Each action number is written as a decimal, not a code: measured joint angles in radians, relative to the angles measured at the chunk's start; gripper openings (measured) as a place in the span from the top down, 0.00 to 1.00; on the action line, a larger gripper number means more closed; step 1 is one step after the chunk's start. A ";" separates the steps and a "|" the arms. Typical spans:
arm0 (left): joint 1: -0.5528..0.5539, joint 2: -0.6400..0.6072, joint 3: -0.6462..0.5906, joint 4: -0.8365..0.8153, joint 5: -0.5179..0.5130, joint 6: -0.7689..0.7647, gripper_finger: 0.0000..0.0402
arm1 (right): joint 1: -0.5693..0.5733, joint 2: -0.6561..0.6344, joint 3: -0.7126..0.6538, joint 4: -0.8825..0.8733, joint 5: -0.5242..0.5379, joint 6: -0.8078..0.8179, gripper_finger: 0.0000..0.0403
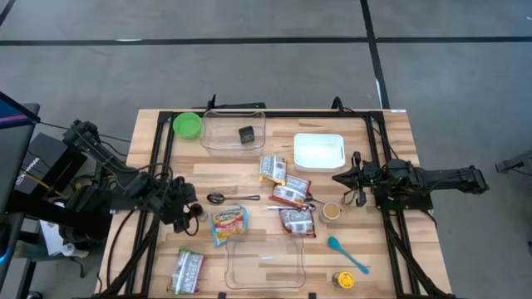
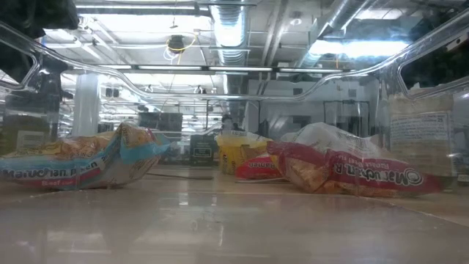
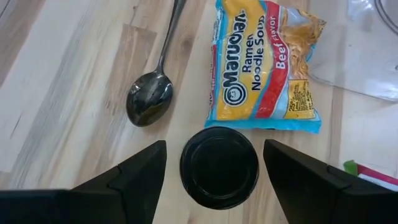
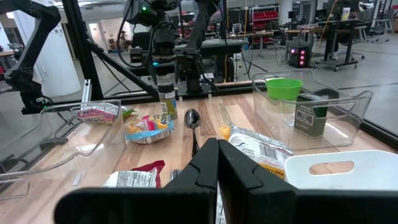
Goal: Pick & Place Food Item
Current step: Put the green seasoning bottle into the top transparent bin
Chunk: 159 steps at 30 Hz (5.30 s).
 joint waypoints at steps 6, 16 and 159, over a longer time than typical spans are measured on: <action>-0.030 0.035 0.000 0.013 -0.012 0.000 0.34 | 0.000 0.000 0.000 0.000 0.000 0.000 1.00; -0.036 0.155 0.000 0.012 -0.040 0.000 0.34 | 0.000 0.000 0.000 0.000 0.000 0.000 1.00; -0.035 0.176 -0.071 0.080 -0.057 -0.035 0.49 | 0.000 0.000 0.000 0.000 0.000 0.000 1.00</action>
